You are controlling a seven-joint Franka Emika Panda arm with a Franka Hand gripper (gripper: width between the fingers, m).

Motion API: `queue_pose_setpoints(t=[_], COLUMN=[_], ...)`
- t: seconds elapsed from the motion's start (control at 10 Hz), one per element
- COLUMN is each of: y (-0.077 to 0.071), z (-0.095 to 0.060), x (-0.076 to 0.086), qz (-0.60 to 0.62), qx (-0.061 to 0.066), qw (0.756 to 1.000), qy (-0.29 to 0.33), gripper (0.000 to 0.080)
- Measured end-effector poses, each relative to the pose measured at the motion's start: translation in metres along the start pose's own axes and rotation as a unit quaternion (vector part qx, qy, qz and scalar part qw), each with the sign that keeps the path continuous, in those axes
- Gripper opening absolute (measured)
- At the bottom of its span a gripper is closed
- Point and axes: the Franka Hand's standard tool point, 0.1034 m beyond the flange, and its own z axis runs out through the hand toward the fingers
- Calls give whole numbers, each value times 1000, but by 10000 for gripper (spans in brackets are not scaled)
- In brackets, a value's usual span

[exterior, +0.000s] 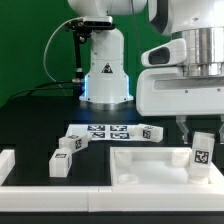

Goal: Assemble one leg

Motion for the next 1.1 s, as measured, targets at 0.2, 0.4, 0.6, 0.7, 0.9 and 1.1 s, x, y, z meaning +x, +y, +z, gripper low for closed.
queue_pose_setpoints(t=[0.2, 0.4, 0.6, 0.7, 0.9, 1.1], y=[2, 5, 6, 6, 6, 2], z=[0, 0, 1, 1, 1, 1], x=[1, 3, 3, 3, 3, 7], qz=[131, 259, 296, 309, 267, 99], qx=[3, 11, 14, 13, 14, 23], qw=[991, 966, 955, 951, 963, 995], qy=[-3, -13, -16, -16, -15, 4], gripper=[292, 292, 292, 292, 444, 627])
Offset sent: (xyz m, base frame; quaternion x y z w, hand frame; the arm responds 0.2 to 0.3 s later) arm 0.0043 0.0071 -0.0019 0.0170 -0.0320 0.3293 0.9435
